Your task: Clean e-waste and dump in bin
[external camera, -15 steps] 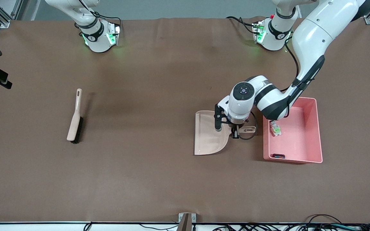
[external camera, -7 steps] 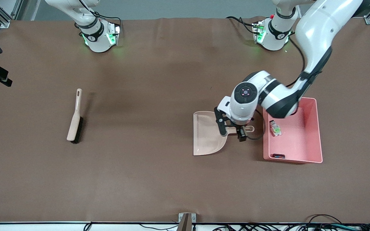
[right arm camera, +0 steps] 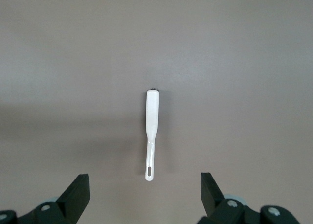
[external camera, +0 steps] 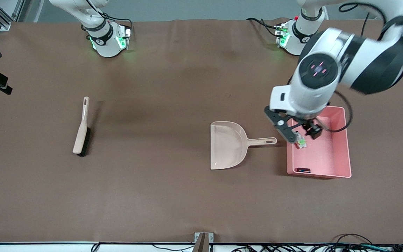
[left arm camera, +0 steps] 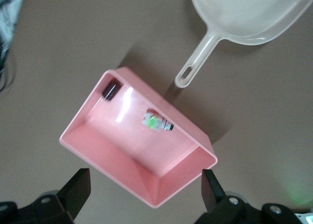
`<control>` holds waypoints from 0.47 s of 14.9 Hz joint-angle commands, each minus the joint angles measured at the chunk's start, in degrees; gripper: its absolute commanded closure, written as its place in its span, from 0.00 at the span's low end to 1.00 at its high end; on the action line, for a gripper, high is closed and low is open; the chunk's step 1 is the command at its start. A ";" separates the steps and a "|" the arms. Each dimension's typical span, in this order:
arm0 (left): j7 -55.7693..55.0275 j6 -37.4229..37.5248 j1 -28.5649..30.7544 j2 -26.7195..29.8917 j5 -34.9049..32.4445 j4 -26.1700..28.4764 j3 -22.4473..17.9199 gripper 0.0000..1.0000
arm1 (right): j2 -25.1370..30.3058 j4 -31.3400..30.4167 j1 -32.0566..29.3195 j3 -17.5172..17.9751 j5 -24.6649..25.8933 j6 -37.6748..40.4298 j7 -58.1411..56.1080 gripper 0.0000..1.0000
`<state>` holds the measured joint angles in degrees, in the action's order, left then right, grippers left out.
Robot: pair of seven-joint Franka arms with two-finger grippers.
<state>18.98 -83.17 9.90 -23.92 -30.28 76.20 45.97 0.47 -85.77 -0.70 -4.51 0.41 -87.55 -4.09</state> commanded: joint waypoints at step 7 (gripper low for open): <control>-12.39 4.08 11.87 6.78 5.37 0.89 0.26 0.00 | 1.55 -1.42 -0.09 0.38 1.08 -0.52 -0.57 0.00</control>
<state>6.46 -77.79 16.05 -18.29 -29.28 76.49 45.94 0.50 -85.77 -0.69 -4.47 0.42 -87.56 -4.10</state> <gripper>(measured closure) 0.000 0.000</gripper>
